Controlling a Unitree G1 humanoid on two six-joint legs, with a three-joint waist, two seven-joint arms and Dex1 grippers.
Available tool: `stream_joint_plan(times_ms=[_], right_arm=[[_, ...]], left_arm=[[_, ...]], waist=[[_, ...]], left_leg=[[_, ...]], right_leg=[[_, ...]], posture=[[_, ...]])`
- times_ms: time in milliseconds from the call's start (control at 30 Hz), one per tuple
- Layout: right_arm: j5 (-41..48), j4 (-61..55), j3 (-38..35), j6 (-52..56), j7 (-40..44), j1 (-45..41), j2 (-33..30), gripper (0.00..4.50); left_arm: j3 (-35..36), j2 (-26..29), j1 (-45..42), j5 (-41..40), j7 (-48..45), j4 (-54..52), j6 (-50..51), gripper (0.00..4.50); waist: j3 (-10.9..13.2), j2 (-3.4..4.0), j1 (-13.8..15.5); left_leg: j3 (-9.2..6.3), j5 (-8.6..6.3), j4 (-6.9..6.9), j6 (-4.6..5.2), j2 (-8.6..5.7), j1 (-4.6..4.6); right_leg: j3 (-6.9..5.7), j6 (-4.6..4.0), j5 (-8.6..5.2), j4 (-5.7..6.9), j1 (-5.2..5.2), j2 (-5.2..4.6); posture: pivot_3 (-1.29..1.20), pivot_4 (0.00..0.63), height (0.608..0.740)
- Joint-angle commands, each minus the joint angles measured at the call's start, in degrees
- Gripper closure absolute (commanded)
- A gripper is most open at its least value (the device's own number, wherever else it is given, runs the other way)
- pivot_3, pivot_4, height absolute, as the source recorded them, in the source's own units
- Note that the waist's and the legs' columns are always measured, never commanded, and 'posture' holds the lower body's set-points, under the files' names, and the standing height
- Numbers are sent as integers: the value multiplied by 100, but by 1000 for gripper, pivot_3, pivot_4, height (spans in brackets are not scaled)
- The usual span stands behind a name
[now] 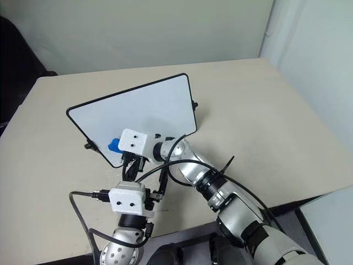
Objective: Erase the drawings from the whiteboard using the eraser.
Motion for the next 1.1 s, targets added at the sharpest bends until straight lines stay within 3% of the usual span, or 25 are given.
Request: stream_joint_plan(times_ms=[33, 433, 767, 1100], right_arm=[[-18, -85, 131, -269, 53, -179, 494, 4116], [-151, 476, 267, -140, -96, -377, 741, 4116], [22, 763, -116, -85, -601, -692, 789, 4116], [152, 136, -442, 307, -606, -511, 296, 4116]], left_arm=[[-130, -67, 5, 49, 58, -14, -72, 1077], [-203, -71, 82, 115, 161, -50, -94, 1077], [-213, -76, 107, 129, 167, -63, -113, 1077], [-228, -65, 162, 127, 126, -153, -85, 1077]], waist=[[0, 0, 1], [-1, -2, 8], [-1, -2, 8], [-1, -2, 6]], left_leg=[[0, 0, 0, 0, 0, 0], [1, 0, 1, 0, 0, 1], [1, 0, 2, 0, 0, 1], [1, 24, 4, 6, 1, 2]], right_leg=[[0, 0, 0, 1, 0, 0], [0, 0, 0, 1, 1, 0], [-1, -5, 4, 3, 0, 0], [-4, 1, 17, 5, 1, 0]], posture=[[0, 150, 740], [0, 150, 740], [0, 150, 740], [0, 150, 740]])
